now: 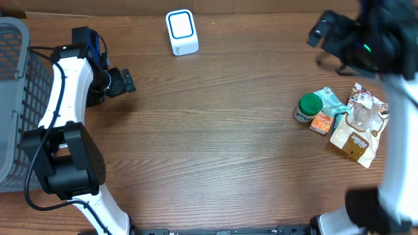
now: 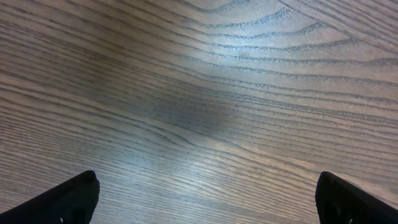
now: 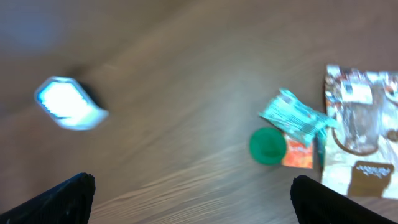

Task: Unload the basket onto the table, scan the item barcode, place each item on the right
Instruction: 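Open the right gripper and withdraw it from the jar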

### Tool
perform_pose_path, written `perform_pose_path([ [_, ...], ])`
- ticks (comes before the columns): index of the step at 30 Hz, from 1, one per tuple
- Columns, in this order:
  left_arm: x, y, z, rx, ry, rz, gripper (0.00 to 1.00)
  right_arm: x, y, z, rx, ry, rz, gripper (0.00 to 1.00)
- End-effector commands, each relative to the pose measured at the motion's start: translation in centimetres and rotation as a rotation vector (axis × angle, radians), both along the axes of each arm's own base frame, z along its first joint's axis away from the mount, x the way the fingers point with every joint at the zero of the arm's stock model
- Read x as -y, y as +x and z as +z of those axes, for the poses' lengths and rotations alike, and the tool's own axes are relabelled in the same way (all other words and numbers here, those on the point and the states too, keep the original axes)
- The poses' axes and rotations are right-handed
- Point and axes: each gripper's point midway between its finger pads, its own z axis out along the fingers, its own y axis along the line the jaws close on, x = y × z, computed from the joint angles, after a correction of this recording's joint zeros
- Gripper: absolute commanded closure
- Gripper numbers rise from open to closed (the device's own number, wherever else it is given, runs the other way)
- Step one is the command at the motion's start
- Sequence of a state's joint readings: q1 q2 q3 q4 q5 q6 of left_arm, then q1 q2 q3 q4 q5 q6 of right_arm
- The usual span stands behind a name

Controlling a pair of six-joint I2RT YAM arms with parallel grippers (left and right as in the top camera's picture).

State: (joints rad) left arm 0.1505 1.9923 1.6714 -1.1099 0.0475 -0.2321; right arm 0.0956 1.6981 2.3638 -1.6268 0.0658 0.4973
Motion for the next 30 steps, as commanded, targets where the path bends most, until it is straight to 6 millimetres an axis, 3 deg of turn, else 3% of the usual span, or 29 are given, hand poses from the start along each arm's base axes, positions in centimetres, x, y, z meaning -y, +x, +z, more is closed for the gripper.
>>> perform_pose_path([
  [1, -0.1, 0.3, 0.6, 0.018, 0.010, -0.008, 0.00, -1.8, -3.3, 3.8, 0.104, 0.077, 0.083, 0.00],
  [6, -0.1, 0.3, 0.6, 0.018, 0.010, -0.008, 0.01, -2.5, -6.9, 6.9, 0.204, 0.127, 0.129, 0.00],
  [12, -0.1, 0.3, 0.6, 0.018, 0.010, -0.008, 0.01, -0.1, -9.7, 7.5, 0.226, 0.010, 0.082, 0.00],
  [21, -0.1, 0.3, 0.6, 0.018, 0.010, -0.008, 0.01, 1.9, -11.4, 8.0, 0.258, -0.088, 0.027, 0.00],
  [27, -0.1, 0.3, 0.6, 0.018, 0.010, -0.008, 0.00, 2.2, -11.8, 8.7, 0.353, -0.083, 0.008, 0.00],
  [30, -0.1, 0.3, 0.6, 0.018, 0.010, -0.008, 0.00, 2.3, -11.9, 8.0, 0.415, -0.076, -0.001, 0.00],
])
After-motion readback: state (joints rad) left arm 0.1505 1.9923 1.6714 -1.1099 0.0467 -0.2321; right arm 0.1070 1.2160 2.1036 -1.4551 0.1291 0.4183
